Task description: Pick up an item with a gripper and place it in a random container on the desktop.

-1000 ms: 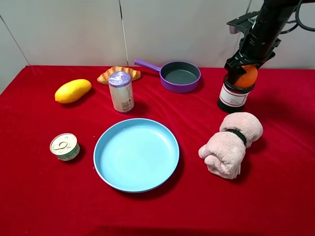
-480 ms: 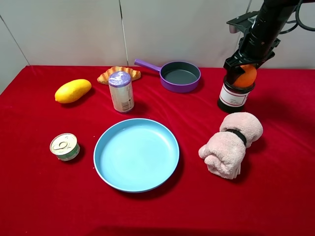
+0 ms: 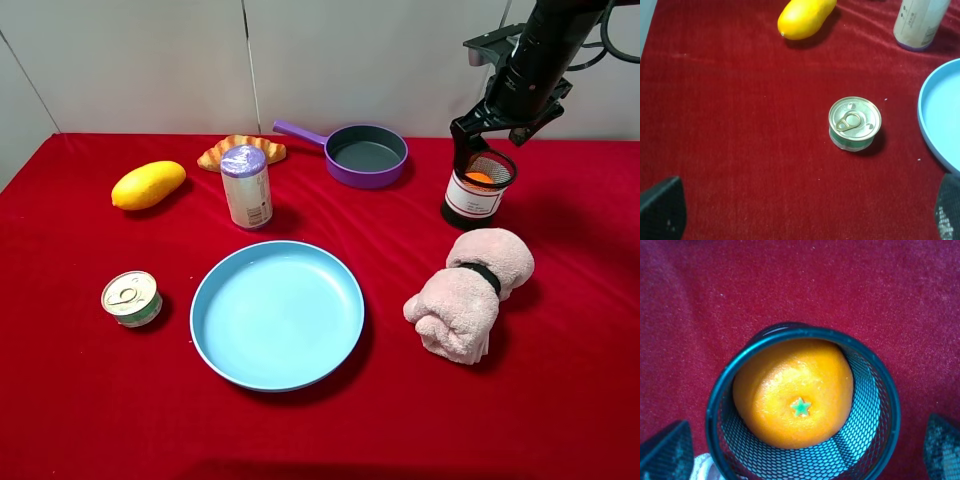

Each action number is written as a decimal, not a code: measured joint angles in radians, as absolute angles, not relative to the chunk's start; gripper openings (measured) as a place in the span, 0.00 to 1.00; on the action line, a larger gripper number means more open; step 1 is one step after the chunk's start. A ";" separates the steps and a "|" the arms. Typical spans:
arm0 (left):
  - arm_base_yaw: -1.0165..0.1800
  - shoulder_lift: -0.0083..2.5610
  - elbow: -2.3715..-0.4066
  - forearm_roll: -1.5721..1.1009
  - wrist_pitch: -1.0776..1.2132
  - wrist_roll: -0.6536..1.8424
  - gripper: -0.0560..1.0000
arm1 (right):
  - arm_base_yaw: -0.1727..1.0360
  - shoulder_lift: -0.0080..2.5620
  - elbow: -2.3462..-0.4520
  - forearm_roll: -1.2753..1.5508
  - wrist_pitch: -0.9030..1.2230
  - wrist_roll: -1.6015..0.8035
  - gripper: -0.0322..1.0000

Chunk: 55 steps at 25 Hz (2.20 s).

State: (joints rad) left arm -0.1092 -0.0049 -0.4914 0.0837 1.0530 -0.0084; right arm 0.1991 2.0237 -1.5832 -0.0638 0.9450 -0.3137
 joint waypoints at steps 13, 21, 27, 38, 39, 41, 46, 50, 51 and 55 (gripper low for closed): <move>-0.109 -0.005 -0.491 0.084 1.053 -0.008 1.00 | 0.199 2.024 -1.583 -0.056 0.950 -0.280 0.70; -0.109 -0.005 -0.491 0.084 1.053 -0.008 1.00 | 0.199 1.963 -1.583 -0.052 0.973 -0.280 0.70; -0.109 -0.005 -0.491 0.084 1.053 -0.008 1.00 | 0.199 1.882 -1.583 -0.052 1.019 -0.264 0.70; -0.109 -0.005 -0.491 0.084 1.053 -0.008 1.00 | 0.215 1.762 -1.583 -0.026 1.205 -0.156 0.70; -0.109 -0.005 -0.491 0.084 1.053 -0.008 1.00 | 0.222 1.753 -1.583 -0.026 1.210 -0.151 0.70; -0.109 -0.005 -0.491 0.084 1.053 -0.008 1.00 | 0.236 1.733 -1.577 -0.021 1.213 -0.139 0.70; -0.109 -0.005 -0.491 0.084 1.053 -0.008 1.00 | 0.250 1.649 -1.455 -0.008 1.214 -0.129 0.70; -0.109 -0.005 -0.491 0.084 1.053 -0.008 1.00 | 0.251 1.556 -1.304 -0.007 1.212 -0.126 0.70; -0.109 -0.005 -0.491 0.084 1.053 -0.008 1.00 | 0.251 1.527 -1.264 -0.007 1.207 -0.123 0.70; -0.109 -0.005 -0.491 0.084 1.053 -0.008 1.00 | 0.251 1.412 -1.128 0.000 1.172 -0.100 0.70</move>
State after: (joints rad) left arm -0.1092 -0.0049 -0.4914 0.0837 1.0530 -0.0084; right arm 0.2515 1.4119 -1.1281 0.0000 1.1718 -0.0995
